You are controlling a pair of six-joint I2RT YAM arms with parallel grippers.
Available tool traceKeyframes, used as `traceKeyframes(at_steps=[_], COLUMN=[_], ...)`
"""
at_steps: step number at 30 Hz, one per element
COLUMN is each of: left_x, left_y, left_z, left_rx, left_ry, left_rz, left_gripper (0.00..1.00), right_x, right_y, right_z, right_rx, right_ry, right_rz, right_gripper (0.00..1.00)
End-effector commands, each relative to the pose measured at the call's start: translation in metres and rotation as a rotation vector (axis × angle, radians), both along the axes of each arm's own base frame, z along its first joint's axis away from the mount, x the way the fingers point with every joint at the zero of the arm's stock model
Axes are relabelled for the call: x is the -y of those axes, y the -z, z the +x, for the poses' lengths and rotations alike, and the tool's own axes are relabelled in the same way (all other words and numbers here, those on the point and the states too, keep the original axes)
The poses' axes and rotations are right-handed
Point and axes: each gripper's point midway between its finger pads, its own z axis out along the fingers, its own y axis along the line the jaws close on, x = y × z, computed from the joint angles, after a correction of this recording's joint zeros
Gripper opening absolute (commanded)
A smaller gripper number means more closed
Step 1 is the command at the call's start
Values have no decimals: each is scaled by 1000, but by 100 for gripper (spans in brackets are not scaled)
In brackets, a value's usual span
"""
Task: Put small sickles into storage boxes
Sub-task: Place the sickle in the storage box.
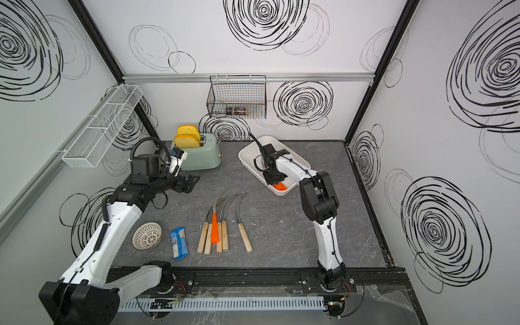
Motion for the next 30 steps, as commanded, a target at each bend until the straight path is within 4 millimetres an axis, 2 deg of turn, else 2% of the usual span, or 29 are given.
traceKeyframes(at_steps=[1, 10, 22, 26, 30], left_x=[5, 4, 5, 5, 6], left_y=[-19, -18, -23, -24, -25], left_z=[3, 3, 5, 5, 6], left_rx=[68, 68, 73, 76, 78], left_ry=[17, 15, 16, 15, 15], left_rz=[-13, -11, -20, -20, -22], left_gripper=[96, 96, 96, 96, 96], right_x=[2, 4, 8, 10, 13], right_y=[11, 17, 13, 6, -11], right_z=[-3, -2, 0, 3, 12], right_rx=[-31, -35, -12, 14, 68], right_ry=[-3, 5, 19, 26, 57], right_rz=[-25, -42, -50, -53, -22], right_gripper=[14, 26, 39, 40, 42])
